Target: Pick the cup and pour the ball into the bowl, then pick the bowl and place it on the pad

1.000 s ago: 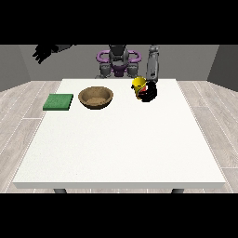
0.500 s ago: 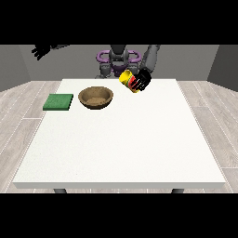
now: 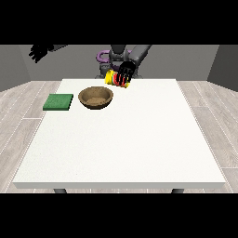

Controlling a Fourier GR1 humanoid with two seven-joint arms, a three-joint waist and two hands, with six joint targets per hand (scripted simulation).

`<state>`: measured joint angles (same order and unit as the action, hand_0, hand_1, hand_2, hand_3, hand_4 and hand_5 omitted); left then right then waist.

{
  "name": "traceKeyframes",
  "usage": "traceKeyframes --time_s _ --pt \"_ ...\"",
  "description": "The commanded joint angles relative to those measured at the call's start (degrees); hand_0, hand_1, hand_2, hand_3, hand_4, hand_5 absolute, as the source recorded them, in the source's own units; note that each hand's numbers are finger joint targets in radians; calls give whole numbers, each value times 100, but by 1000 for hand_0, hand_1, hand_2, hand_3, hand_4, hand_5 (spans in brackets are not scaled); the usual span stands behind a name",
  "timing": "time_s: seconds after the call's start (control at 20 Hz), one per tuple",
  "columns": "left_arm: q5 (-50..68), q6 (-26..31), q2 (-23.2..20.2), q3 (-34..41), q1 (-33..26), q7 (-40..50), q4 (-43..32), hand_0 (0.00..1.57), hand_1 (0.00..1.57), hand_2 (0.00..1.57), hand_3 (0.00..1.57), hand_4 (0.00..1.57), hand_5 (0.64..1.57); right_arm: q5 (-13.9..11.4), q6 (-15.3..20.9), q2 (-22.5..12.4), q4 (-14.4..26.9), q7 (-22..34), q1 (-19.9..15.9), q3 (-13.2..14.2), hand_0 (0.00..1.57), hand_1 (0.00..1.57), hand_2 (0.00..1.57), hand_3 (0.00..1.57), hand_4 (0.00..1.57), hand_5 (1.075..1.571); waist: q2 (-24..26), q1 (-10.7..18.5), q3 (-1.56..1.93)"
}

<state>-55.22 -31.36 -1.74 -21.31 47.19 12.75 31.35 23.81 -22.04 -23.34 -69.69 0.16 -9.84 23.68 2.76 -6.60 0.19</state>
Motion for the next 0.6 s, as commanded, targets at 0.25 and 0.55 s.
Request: traceKeyframes --time_s 0.25,0.55 --pt "-1491 1054 170 -1236 1005 1948 -197 1456 1456 1571 1571 1260 1557 -231 78 89 443 -118 -371 -183 0 0 0 177 694 1556 74 -60 -8" --pt "-1959 2156 173 -1847 1213 2316 66 730 730 1571 1569 1012 1570 -205 96 54 716 -170 -646 -137 0 0 0 300 699 1555 46 -144 -13"
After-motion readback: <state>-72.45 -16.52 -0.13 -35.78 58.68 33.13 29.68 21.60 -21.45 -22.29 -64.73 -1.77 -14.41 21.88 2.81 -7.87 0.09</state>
